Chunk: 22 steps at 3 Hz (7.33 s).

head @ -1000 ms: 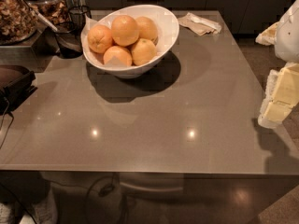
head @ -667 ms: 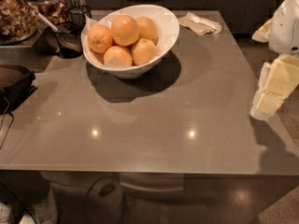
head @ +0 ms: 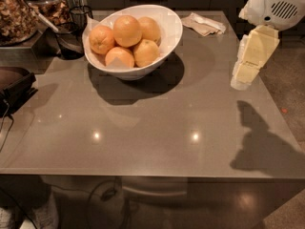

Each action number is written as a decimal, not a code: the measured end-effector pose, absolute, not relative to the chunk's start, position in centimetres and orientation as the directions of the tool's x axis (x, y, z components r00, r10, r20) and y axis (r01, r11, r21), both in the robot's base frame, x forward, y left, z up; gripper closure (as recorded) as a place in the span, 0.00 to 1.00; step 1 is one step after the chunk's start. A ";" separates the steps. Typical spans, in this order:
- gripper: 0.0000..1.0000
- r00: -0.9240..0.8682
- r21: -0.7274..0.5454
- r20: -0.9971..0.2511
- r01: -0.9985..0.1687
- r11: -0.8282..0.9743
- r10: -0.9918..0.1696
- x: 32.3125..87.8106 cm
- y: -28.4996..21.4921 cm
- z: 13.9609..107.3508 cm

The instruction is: Pick orange from white bowl

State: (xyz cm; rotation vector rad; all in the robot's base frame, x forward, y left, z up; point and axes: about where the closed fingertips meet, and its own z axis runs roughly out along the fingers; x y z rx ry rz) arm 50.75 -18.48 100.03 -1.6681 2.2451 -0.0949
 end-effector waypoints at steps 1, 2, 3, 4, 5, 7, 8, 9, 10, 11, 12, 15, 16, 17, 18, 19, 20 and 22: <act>0.00 -0.247 -0.227 -0.336 -0.915 0.332 -0.909 53.0 -16.1 100.7; 0.00 -0.174 -0.248 -0.429 -0.921 0.301 -0.886 56.4 -12.1 103.5; 0.00 -0.173 -0.249 -0.431 -0.920 0.301 -0.886 56.5 -12.0 103.5; 0.00 -0.196 -0.204 -0.503 -0.920 0.336 -0.842 58.8 -10.2 102.9; 0.00 -0.186 -0.172 -0.524 -0.933 0.317 -0.831 62.0 -7.9 102.2; 0.00 -0.140 -0.174 -0.553 -0.945 0.278 -0.821 64.7 -4.3 102.6; 0.00 -0.133 -0.160 -0.604 -0.946 0.283 -0.786 66.1 -2.2 102.0; 0.00 -0.139 -0.147 -0.620 -0.946 0.288 -0.772 67.9 -0.1 101.4; 0.00 -0.162 -0.123 -0.618 -0.947 0.298 -0.769 69.1 1.5 100.5; 0.06 -0.180 -0.117 -0.607 -0.943 0.311 -0.774 69.9 2.4 99.8; 0.11 -0.188 -0.116 -0.596 -0.942 0.316 -0.780 70.5 2.8 99.3; 0.17 -0.196 -0.117 -0.541 -0.945 0.305 -0.818 71.9 3.6 97.0; 0.21 -0.189 -0.120 -0.522 -0.949 0.291 -0.832 72.3 4.1 96.2; 0.20 -0.179 -0.125 -0.509 -0.952 0.278 -0.842 72.5 4.5 95.7; 0.23 -0.179 -0.125 -0.508 -0.953 0.278 -0.842 72.5 4.5 95.6; 0.28 -0.173 -0.125 -0.499 -0.955 0.268 -0.849 72.7 4.8 95.1; 0.30 -0.169 -0.126 -0.492 -0.957 0.262 -0.854 72.7 5.1 94.8; 0.27 -0.154 -0.123 -0.482 -0.963 0.241 -0.863 73.0 5.4 93.4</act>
Offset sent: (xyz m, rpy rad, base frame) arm 0.0849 0.1080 0.0560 0.2805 -0.0503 0.1448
